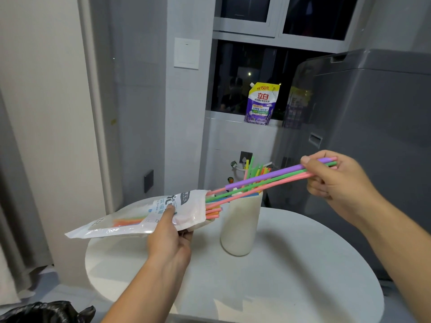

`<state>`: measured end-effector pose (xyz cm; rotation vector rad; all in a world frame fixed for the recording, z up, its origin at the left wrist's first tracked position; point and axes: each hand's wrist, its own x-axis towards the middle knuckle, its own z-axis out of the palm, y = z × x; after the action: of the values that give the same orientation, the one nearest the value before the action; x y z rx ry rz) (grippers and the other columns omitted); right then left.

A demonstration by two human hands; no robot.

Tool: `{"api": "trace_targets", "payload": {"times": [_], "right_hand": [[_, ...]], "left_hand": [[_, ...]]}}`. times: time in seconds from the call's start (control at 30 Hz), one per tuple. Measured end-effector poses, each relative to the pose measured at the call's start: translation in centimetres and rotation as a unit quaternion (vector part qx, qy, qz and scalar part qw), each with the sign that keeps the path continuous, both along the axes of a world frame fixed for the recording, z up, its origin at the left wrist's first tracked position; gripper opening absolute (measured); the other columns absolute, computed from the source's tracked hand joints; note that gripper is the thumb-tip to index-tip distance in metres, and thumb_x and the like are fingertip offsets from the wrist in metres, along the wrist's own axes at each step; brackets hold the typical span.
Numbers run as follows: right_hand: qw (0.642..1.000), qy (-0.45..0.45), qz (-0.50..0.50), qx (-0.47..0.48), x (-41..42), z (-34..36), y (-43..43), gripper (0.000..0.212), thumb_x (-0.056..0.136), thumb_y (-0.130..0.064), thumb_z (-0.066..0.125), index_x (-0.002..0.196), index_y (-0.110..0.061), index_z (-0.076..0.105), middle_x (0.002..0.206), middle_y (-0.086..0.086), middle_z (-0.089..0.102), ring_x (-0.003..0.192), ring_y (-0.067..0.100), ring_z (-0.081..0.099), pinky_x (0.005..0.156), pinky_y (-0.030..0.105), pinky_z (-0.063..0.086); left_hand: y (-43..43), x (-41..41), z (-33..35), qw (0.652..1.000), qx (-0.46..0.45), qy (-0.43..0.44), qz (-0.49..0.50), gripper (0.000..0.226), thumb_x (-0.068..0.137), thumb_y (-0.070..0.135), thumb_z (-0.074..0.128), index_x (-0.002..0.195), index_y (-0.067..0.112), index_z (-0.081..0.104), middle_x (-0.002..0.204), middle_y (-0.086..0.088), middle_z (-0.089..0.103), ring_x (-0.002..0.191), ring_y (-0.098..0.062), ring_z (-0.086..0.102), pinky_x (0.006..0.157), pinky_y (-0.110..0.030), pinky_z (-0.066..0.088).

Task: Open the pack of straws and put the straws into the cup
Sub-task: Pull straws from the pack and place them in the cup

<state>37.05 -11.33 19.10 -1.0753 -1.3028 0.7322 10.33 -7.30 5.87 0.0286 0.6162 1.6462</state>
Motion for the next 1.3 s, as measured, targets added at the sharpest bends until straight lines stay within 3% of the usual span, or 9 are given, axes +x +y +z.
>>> {"api": "trace_targets", "payload": {"times": [0.07, 0.17, 0.33, 0.47, 0.53, 0.6, 0.7, 1.0, 1.3], "right_hand": [[1.000, 0.000, -0.006, -0.002, 0.5, 0.2, -0.2, 0.031, 0.096, -0.012, 0.064, 0.066, -0.017, 0.070, 0.050, -0.001, 0.033, 0.041, 0.013, 0.024, 0.040, 0.024, 0.025], [1.000, 0.005, -0.014, 0.003, 1.2, 0.4, -0.3, 0.028, 0.096, -0.011, 0.064, 0.068, -0.014, 0.068, 0.053, 0.002, 0.029, 0.042, 0.014, 0.022, 0.041, 0.025, 0.024], [1.000, 0.005, -0.024, 0.009, 2.0, 0.9, -0.3, 0.025, 0.096, -0.009, 0.063, 0.071, -0.011, 0.066, 0.053, 0.002, 0.031, 0.041, 0.013, 0.024, 0.040, 0.024, 0.024], [0.999, 0.005, -0.036, 0.017, 2.6, 0.9, -0.4, 0.019, 0.096, -0.009, 0.063, 0.077, -0.006, 0.064, 0.055, 0.004, 0.029, 0.042, 0.013, 0.023, 0.041, 0.025, 0.023], [0.999, 0.005, -0.043, 0.018, 2.9, 1.0, -0.4, 0.018, 0.096, -0.009, 0.063, 0.078, -0.006, 0.063, 0.053, 0.001, 0.030, 0.041, 0.012, 0.023, 0.041, 0.024, 0.023], [0.999, 0.009, -0.049, 0.022, 3.3, 1.2, -0.5, 0.019, 0.096, -0.009, 0.062, 0.077, -0.007, 0.062, 0.051, -0.001, 0.030, 0.041, 0.012, 0.023, 0.040, 0.024, 0.024], [0.997, 0.018, -0.065, 0.030, 3.6, 1.4, -0.6, 0.022, 0.096, -0.009, 0.062, 0.074, -0.009, 0.061, 0.054, 0.001, 0.029, 0.042, 0.012, 0.023, 0.040, 0.023, 0.024], [0.992, -0.048, -0.100, 0.065, 4.3, 3.3, -0.9, 0.019, 0.095, -0.014, 0.067, 0.076, -0.011, 0.067, 0.051, -0.001, 0.034, 0.043, 0.012, 0.026, 0.041, 0.024, 0.027], [0.983, -0.107, -0.129, 0.077, 4.0, 5.4, -0.5, 0.019, 0.094, -0.015, 0.068, 0.075, -0.012, 0.065, 0.049, 0.000, 0.038, 0.038, 0.012, 0.029, 0.044, 0.027, 0.028]], "left_hand": [[0.1, -0.2, 0.1, 1.000, -0.004, -0.005, 0.008, 0.045, 0.103, 0.007, 0.066, 0.146, 0.008, 0.055, 0.134, -0.013, 0.074, 0.111, -0.029, 0.076, 0.092, -0.053, 0.065], [0.3, -0.4, 0.1, 1.000, -0.012, -0.017, 0.011, 0.042, 0.103, 0.007, 0.066, 0.145, 0.009, 0.057, 0.132, -0.009, 0.075, 0.092, -0.018, 0.076, 0.058, -0.031, 0.067], [0.9, -0.4, -0.9, 1.000, 0.015, -0.001, 0.005, 0.046, 0.105, 0.009, 0.064, 0.150, 0.005, 0.052, 0.138, -0.019, 0.071, 0.126, -0.040, 0.070, 0.107, -0.058, 0.056], [1.0, -0.3, -1.1, 1.000, 0.014, -0.003, -0.008, 0.047, 0.106, 0.011, 0.062, 0.150, 0.003, 0.050, 0.141, -0.026, 0.067, 0.131, -0.050, 0.064, 0.112, -0.064, 0.049], [0.7, -0.4, -0.9, 1.000, 0.000, 0.004, -0.003, 0.046, 0.105, 0.010, 0.063, 0.150, 0.005, 0.052, 0.140, -0.022, 0.069, 0.126, -0.043, 0.069, 0.105, -0.058, 0.057], [0.5, -0.4, -0.5, 1.000, -0.023, 0.011, 0.006, 0.045, 0.104, 0.009, 0.065, 0.148, 0.008, 0.054, 0.136, -0.013, 0.072, 0.112, -0.028, 0.075, 0.075, -0.039, 0.069], [0.3, -0.3, -0.1, 0.999, -0.041, 0.009, 0.014, 0.047, 0.103, 0.009, 0.067, 0.149, 0.010, 0.055, 0.134, -0.009, 0.073, 0.097, -0.020, 0.075, 0.046, -0.024, 0.060], [-0.4, 0.2, 0.0, 0.999, -0.043, 0.022, 0.010, 0.048, 0.102, 0.009, 0.069, 0.148, 0.009, 0.056, 0.136, -0.009, 0.073, 0.088, -0.017, 0.073, 0.043, -0.021, 0.055], [-1.1, 2.0, 0.0, 0.999, -0.019, -0.004, -0.042, 0.047, 0.102, 0.010, 0.069, 0.148, 0.011, 0.057, 0.134, -0.008, 0.074, 0.103, -0.019, 0.075, 0.047, -0.024, 0.060]]}}
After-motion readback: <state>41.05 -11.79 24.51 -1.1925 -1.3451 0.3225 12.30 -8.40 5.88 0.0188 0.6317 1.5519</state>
